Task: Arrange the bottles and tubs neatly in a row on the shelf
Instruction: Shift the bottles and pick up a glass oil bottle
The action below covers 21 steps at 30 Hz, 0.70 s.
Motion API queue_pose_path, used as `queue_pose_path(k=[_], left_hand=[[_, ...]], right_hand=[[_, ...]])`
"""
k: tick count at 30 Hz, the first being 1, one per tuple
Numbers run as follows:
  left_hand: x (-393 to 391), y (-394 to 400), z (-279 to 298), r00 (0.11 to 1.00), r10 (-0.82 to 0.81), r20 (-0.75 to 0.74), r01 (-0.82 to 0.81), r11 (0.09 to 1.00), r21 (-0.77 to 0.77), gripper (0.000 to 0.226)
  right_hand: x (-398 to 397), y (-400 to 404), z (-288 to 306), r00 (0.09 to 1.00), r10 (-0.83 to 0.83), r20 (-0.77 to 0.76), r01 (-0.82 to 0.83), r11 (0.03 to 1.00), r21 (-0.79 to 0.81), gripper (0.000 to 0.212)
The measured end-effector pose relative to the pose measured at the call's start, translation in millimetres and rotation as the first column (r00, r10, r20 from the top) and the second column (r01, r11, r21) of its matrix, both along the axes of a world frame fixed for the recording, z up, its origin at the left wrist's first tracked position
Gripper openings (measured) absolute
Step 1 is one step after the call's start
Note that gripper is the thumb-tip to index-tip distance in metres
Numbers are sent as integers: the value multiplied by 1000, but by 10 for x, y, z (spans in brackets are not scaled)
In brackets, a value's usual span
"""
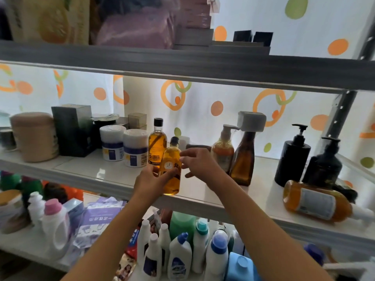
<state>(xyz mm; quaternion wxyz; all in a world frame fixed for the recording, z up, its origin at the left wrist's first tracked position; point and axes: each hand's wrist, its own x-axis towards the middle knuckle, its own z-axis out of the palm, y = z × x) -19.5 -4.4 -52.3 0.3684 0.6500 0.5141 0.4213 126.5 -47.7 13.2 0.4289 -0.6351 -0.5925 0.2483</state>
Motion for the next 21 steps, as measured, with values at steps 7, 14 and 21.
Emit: queue_pose_path(k=[7, 14, 21], left_hand=[[156, 151, 3, 960, 42, -277, -32, 999, 40, 54], [332, 273, 85, 941, 4, -338, -31, 997, -75, 62], [193, 405, 10, 994, 44, -104, -56, 991, -118, 65]], right_hand=[[137, 83, -264, 984, -47, -171, 29, 994, -106, 35], [130, 192, -315, 956, -42, -290, 26, 998, -61, 31], [97, 198, -425, 962, -33, -270, 14, 997, -71, 31]])
